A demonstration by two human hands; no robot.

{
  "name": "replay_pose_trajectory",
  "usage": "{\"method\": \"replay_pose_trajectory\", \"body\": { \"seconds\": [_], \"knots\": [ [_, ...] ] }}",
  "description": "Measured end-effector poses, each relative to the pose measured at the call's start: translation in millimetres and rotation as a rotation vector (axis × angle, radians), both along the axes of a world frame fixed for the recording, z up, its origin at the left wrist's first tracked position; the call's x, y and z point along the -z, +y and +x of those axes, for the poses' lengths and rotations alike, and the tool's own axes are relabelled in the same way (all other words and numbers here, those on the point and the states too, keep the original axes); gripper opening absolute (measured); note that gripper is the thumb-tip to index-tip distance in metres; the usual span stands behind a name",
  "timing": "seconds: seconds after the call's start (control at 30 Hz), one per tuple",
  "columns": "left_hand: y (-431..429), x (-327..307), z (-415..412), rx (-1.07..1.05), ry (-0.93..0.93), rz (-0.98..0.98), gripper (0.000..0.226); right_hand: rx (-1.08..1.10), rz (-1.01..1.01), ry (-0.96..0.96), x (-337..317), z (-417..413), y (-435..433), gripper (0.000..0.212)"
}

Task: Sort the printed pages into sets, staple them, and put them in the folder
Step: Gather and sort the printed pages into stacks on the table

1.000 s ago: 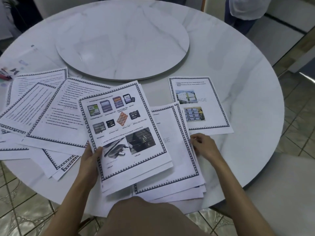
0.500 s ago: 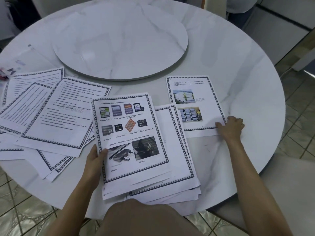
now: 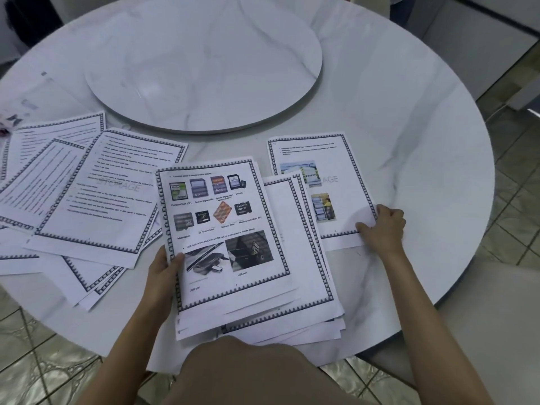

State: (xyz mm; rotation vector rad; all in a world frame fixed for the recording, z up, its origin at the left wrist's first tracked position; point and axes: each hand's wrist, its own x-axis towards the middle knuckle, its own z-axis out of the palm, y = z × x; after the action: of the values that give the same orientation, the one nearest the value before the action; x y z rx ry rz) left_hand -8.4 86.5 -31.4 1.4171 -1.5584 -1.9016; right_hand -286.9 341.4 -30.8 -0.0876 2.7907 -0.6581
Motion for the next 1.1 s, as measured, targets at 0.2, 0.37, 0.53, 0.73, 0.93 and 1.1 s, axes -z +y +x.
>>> {"method": "replay_pose_trajectory", "body": {
  "seconds": [0.2, 0.37, 0.53, 0.73, 0.93, 1.1],
  "knots": [
    [-0.6, -0.1, 0.9, 0.005, 0.006, 0.009, 0.029, -0.05, -0.006, -0.134, -3.9, 25.2, -0.1, 0.072],
    [0.6, -3.1, 1.3, 0.023, 0.018, 0.011, 0.023, -0.107, -0.038, -0.21, -9.5, 46.2, 1.9, 0.075],
    [0.0, -4.6, 1.9, 0.035, 0.028, 0.012, 0.021, -0.179, -0.01, -0.252, -14.8, 68.9, 0.6, 0.067],
    [-0.5, -4.7, 4.1, 0.057, 0.032, 0.002, 0.021, -0.23, -0.152, -0.305, -14.8, 98.2, 0.6, 0.031],
    [-1.6, -2.4, 6.1, 0.106, 0.017, -0.029, 0.021, -0.157, -0.341, -0.377, -16.7, 119.7, -8.5, 0.018],
    [4.1, -8.6, 7.2, 0.241, -0.005, -0.082, 0.025, -0.027, -0.539, -0.556, -16.0, 134.2, -22.9, 0.031]
  ]
}}
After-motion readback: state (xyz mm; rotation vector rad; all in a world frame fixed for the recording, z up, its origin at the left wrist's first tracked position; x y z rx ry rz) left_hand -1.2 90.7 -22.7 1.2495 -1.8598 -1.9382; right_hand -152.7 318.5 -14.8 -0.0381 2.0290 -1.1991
